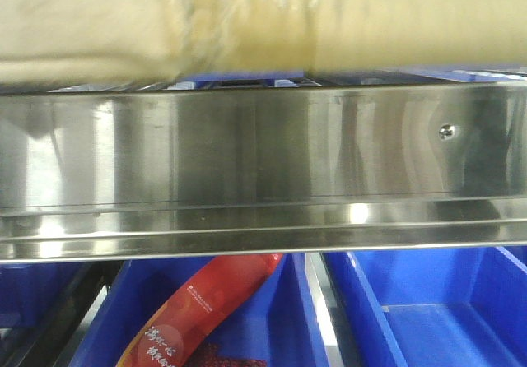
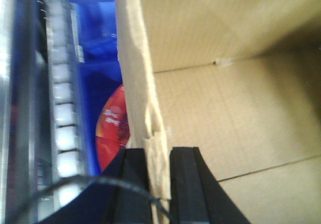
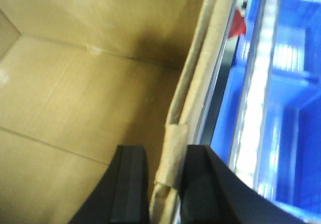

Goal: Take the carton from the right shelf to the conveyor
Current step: 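Lift the carton off the shelf with both grippers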

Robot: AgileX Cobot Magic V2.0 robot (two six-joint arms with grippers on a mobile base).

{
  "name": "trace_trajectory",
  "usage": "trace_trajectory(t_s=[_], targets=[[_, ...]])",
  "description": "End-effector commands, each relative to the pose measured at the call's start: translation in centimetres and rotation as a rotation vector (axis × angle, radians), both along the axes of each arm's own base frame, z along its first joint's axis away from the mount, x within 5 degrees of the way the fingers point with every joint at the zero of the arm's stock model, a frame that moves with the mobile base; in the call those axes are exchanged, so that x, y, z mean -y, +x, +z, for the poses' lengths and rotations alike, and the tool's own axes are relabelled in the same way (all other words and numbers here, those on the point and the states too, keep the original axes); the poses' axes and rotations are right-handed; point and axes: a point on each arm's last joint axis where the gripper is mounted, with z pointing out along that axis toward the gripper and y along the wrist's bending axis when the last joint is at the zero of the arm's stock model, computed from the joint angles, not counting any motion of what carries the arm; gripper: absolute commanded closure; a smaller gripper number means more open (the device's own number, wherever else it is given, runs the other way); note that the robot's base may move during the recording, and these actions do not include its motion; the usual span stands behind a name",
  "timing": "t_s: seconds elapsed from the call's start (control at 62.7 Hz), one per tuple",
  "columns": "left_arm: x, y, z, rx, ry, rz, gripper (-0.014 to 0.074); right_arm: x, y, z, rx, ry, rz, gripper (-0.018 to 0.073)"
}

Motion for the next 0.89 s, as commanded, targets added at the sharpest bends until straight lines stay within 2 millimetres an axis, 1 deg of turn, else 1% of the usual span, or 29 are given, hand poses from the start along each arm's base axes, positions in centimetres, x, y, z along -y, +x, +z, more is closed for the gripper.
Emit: trace_trajectory(t_s=[0.0,0.877], targets=[[-0.63,-0.35,0.65,0.057,0.041,0.022,0.0604,0.86,-0.71,0.36,0.05,-0.033,-0.003,0.0629],[-0.59,-0.22,0.8,0.078,0.036,0.02,0.0604,0.86,-0.71,0.36,0.05,-0.033,-0.003,0.0629]])
